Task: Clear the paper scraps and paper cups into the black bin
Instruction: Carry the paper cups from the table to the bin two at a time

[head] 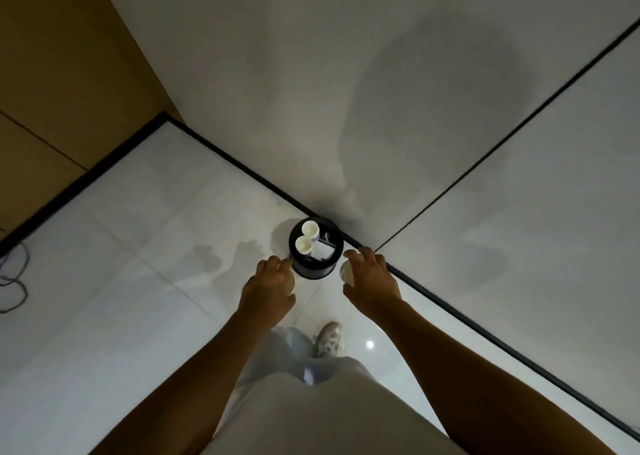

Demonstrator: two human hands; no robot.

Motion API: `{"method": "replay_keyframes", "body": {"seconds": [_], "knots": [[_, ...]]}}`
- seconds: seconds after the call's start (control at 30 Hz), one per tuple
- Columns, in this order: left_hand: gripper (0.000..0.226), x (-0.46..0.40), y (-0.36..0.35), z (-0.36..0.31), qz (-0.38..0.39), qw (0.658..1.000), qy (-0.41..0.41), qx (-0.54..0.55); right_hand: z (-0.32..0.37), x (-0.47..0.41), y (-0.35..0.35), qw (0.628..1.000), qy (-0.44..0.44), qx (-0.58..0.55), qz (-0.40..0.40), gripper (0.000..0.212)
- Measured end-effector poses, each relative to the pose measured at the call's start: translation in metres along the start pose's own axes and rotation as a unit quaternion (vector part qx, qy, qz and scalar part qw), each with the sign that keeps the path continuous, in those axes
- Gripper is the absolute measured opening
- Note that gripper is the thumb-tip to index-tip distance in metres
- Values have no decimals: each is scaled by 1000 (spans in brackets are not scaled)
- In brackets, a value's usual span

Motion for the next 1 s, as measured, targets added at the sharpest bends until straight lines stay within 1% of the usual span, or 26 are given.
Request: {"method": "replay_keyframes", "body": {"seconds": [0.1, 0.2, 0.27, 0.37, 0.5, 0.6, 0.7, 0.83, 0.93, 1.0], "knots": [[66, -21, 5, -1, 4, 999, 29, 43, -2, -37, 14, 999, 26, 24, 30, 61], [62, -40, 11, 6, -19, 996, 53, 73, 5, -71, 24, 996, 50, 41, 53, 63], [61, -52, 15, 10, -26, 994, 64, 79, 11, -91, 30, 995, 63, 46, 61, 64], [63, -72, 22, 17, -17, 993, 83, 85, 18, -119, 38, 993, 79, 55, 70, 62], [65, -104, 33, 25, -12, 990, 94, 106, 19, -158, 53, 991, 91, 65, 78, 66], [66, -124, 40, 27, -17, 986, 120, 118, 18, -182, 60, 988, 103, 77, 84, 65], [68, -140, 39, 27, -18, 973, 159, 164, 15, -204, 61, 979, 126, 112, 116, 64], [67, -154, 23, 23, -40, 952, 218, 209, 11, -231, 54, 952, 189, 172, 168, 64], [68, -168, -2, 19, -43, 924, 268, 269, 7, -256, 41, 932, 223, 203, 199, 64], [72, -181, -21, 19, -53, 906, 291, 301, 3, -276, 26, 928, 232, 203, 207, 62]]}}
Point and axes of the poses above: each hand's wrist, its own x-axis away from the middle knuckle, its own y-axis out of the back of the hand, z = x × y, the point moved 4 cm from there along -x, towards the middle knuckle, and after that the axes turned 7 degrees about z, right-handed, at the moved point
